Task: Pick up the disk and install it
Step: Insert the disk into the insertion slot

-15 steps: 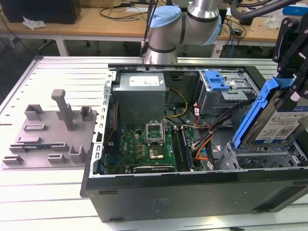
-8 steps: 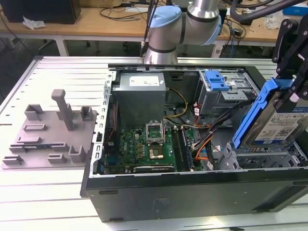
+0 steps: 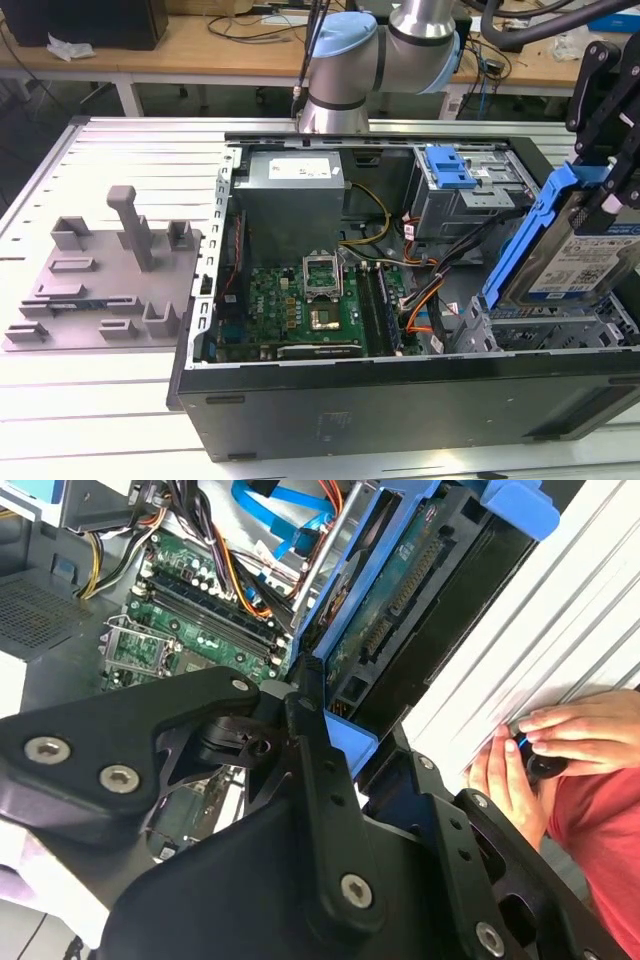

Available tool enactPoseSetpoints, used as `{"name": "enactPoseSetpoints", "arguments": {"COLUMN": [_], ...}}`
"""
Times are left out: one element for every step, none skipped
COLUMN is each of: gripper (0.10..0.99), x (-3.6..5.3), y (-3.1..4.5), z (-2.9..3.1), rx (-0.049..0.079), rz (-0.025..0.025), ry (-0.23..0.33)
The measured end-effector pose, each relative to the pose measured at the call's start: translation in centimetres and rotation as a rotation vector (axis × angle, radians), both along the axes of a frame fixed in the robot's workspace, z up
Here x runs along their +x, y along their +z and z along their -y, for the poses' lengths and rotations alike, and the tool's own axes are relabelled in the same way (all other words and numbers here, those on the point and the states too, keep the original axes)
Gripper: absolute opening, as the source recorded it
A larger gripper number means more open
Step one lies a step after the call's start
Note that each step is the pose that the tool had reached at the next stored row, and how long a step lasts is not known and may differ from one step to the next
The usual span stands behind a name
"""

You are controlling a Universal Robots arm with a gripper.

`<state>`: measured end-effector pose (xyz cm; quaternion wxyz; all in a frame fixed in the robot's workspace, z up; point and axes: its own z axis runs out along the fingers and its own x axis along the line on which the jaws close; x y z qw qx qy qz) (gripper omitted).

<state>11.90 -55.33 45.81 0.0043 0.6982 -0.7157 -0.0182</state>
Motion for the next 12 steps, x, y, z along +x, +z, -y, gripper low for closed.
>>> {"name": "enactPoseSetpoints", "arguments": {"gripper": [0.365, 0.365, 0.365, 0.365, 0.365, 0.365, 0.365, 0.365, 0.365, 0.365, 0.365, 0.365], "x": [0.01, 0.03, 0.03, 0.03, 0.03, 0.03, 0.03, 0.03, 0.04, 0.04, 0.04, 0.04], "y": [-0.03, -0.09, -0.17, -0.30, -0.36, -0.46, -0.53, -0.59, -0.70, -0.82, -0.90, -0.97], "z": [-0.01, -0.04, -0.09, -0.11, -0.12, -0.12, -0.12, -0.12, -0.12, -0.12, -0.11, -0.12], "rx": [0.000, 0.000, 0.000, 0.000, 0.000, 0.000, 0.000, 0.000, 0.000, 0.000, 0.000, 0.000], "rz": [0.0000, 0.0000, 0.0000, 0.0000, 0.0000, 0.0000, 0.0000, 0.0000, -0.0001, -0.0002, -0.0001, -0.0002], "ry": [0.000, 0.000, 0.000, 0.000, 0.000, 0.000, 0.000, 0.000, 0.000, 0.000, 0.000, 0.000]}}
